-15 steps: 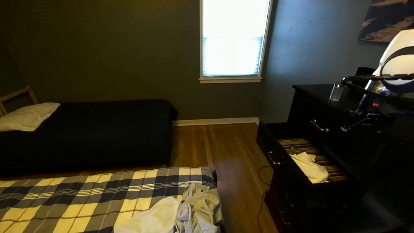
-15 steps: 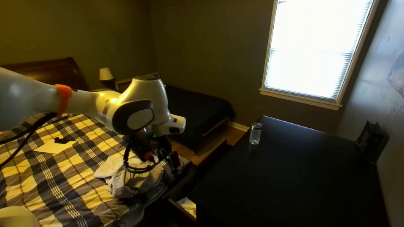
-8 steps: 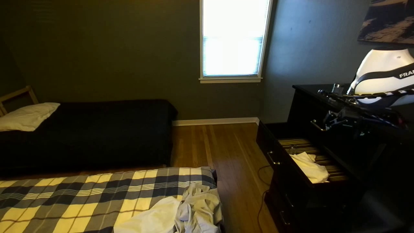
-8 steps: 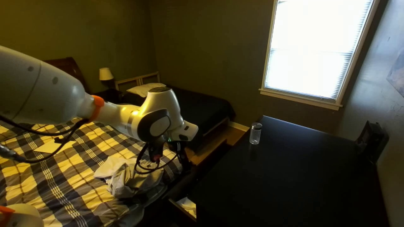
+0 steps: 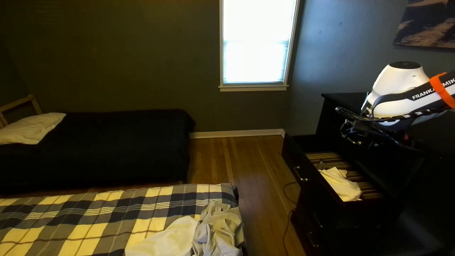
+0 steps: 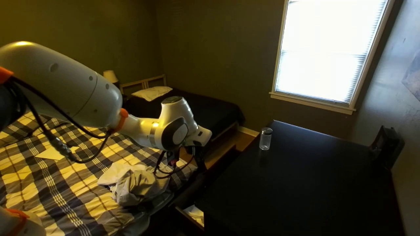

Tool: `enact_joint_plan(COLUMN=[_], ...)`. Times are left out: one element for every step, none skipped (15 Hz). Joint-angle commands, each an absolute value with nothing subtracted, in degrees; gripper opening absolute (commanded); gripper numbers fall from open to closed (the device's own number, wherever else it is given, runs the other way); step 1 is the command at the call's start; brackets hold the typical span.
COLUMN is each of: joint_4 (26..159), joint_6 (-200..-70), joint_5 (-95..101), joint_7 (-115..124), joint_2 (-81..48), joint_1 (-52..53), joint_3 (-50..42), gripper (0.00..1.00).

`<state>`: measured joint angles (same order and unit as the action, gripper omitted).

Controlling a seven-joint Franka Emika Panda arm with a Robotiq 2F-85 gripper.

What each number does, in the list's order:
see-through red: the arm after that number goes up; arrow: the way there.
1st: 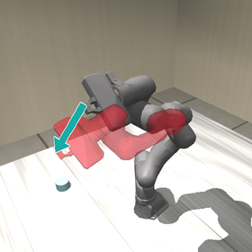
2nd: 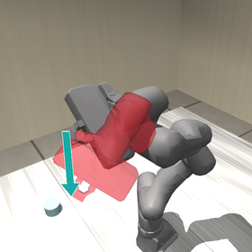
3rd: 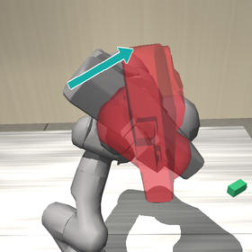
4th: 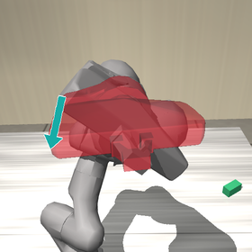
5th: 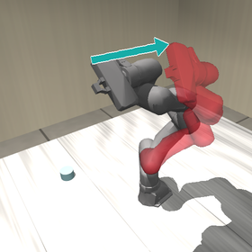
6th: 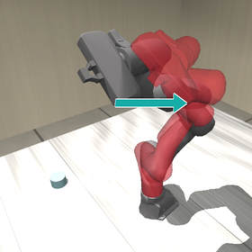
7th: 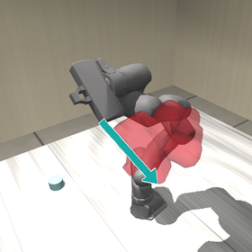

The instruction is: Remove the glass jars from the open drawer.

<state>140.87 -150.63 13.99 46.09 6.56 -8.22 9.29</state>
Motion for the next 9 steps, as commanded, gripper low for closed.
enact_joint_plan(joint_4=[140.73, 140.68, 140.65, 140.03, 138.55, 136.36, 134.52, 132.95, 131.42], joint_6=[-150.46, -150.46, -150.46, -149.44, -147.80, -146.62, -145.91, -146.15, -145.86], joint_5=[14.24, 14.25, 14.25, 9.04, 7.25, 11.32, 15.33, 17.11, 19.62], joint_7=[46.15, 46.15, 46.15, 41.62, 41.96, 48.98, 55.41, 59.16, 63.33], joint_2=[6.56, 6.56, 6.56, 6.24, 5.01, 2.64, 0.55, -1.54, -3.09], joint_1=[-6.23, -6.23, -6.23, -5.23, -4.94, -5.96, -6.57, -6.49, -6.13], joint_3=[7.26, 7.26, 7.26, 6.44, 6.22, 6.78, 7.14, 6.57, 5.73], gripper=[1.00, 1.00, 1.00, 1.00, 1.00, 1.00, 1.00, 1.00, 1.00])
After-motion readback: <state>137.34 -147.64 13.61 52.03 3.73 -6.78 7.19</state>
